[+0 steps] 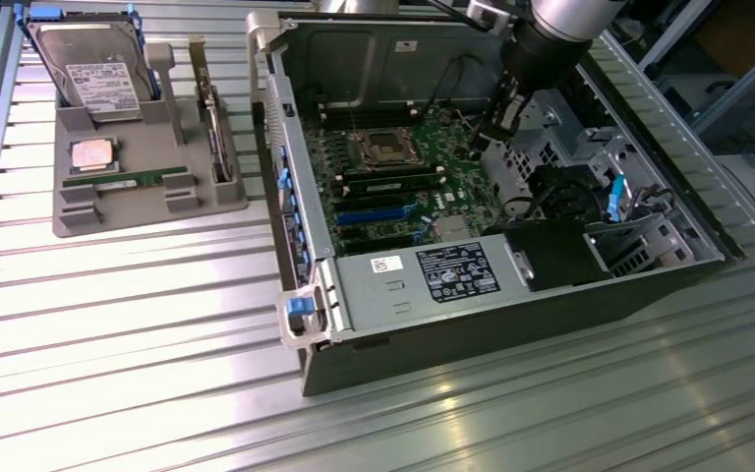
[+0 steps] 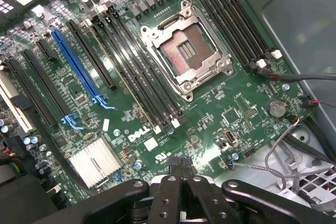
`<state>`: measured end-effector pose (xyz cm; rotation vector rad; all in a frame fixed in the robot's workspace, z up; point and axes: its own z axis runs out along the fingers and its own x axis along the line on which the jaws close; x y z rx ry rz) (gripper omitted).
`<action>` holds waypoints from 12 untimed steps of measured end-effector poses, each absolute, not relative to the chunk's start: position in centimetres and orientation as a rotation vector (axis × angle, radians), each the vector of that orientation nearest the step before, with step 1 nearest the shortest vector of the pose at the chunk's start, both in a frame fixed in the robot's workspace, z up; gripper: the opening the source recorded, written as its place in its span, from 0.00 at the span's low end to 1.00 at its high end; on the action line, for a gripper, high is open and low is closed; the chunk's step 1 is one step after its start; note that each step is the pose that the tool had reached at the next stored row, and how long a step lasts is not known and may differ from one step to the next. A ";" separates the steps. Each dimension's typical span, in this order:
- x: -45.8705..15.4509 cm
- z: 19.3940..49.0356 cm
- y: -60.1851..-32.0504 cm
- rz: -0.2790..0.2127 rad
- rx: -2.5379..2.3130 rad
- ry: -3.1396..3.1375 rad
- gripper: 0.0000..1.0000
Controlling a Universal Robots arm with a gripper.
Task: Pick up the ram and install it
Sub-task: 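Press down the ram until it locks into place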
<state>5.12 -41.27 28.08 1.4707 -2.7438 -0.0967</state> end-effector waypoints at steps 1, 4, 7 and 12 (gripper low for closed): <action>5.1 28.1 -41.3 -0.097 1.465 -2.747 0.11; 5.1 28.1 -41.3 -0.097 1.424 -2.770 0.11; 5.1 28.1 -41.3 -0.098 1.381 -2.793 0.11; 5.1 28.1 -41.3 -0.099 1.313 -2.827 0.11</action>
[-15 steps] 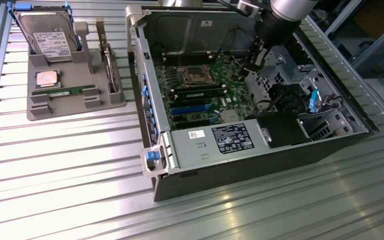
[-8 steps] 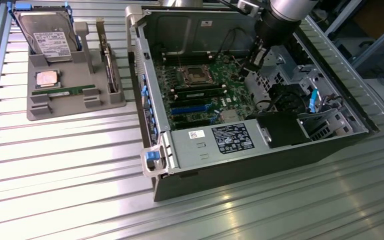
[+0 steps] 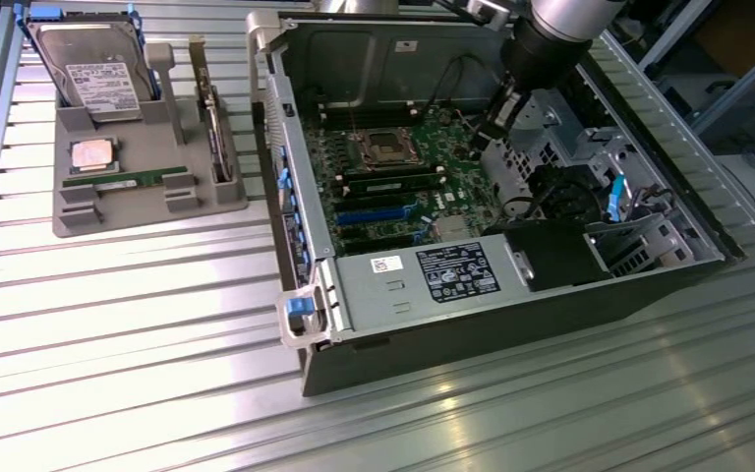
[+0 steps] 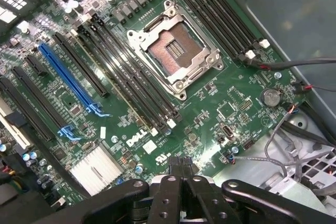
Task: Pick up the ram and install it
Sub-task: 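Press down the ram until it locks into place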
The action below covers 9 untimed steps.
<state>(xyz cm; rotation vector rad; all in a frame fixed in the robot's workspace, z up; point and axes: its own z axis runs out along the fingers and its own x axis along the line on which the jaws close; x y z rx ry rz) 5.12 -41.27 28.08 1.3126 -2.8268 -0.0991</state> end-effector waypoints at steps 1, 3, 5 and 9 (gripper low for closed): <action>5.1 28.1 -41.3 -0.099 1.305 -2.830 0.11; 5.1 28.1 -41.3 -0.099 1.286 -2.839 0.11; 5.1 28.1 -41.3 -0.100 1.261 -2.851 0.11; 5.1 28.1 -41.3 -0.100 1.230 -2.866 0.11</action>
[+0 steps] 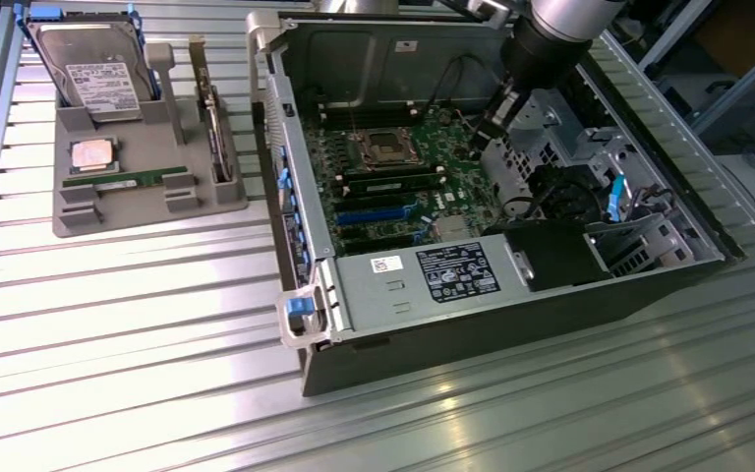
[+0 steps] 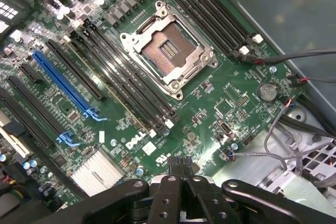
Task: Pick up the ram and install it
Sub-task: 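Press down the ram until it locks into place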
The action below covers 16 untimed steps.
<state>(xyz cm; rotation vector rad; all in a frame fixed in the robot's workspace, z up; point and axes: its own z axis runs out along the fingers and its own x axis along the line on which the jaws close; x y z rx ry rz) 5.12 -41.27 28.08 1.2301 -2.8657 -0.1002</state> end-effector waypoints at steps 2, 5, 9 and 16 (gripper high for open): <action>5.1 28.1 -41.3 -0.100 1.216 -2.872 0.11; 5.1 28.1 -41.3 -0.101 1.192 -2.883 0.11; 5.1 28.1 -41.3 -0.101 1.163 -2.895 0.11; 5.1 28.1 -41.3 -0.102 1.098 -2.922 0.11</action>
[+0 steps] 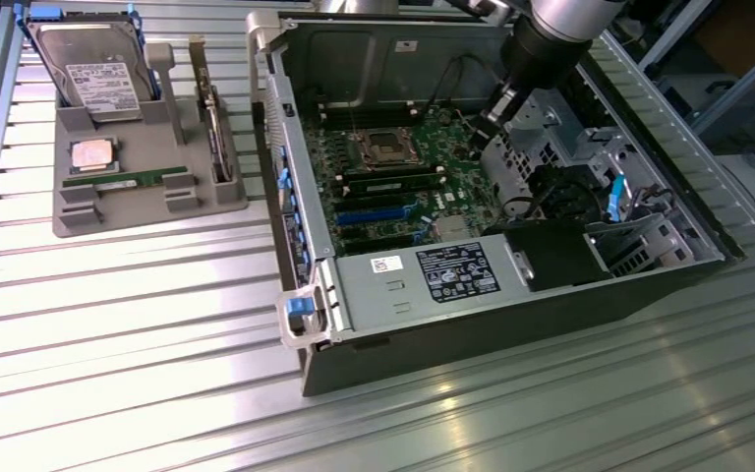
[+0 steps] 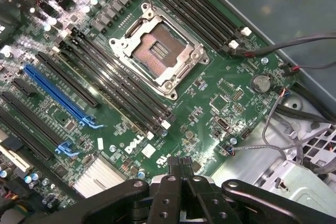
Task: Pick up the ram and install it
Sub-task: 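Press down the ram until it locks into place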
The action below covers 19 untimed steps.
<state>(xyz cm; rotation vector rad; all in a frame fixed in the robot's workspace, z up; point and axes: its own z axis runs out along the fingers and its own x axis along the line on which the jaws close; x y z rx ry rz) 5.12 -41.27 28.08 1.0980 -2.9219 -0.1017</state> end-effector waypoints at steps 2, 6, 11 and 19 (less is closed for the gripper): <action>5.1 28.1 -41.3 -0.102 1.083 -2.928 0.11; 5.1 28.1 -41.3 -0.102 1.032 -2.948 0.11; 5.1 28.1 -41.3 -0.103 0.980 -2.966 0.11; 5.1 28.1 -41.3 -0.104 0.891 -2.996 0.11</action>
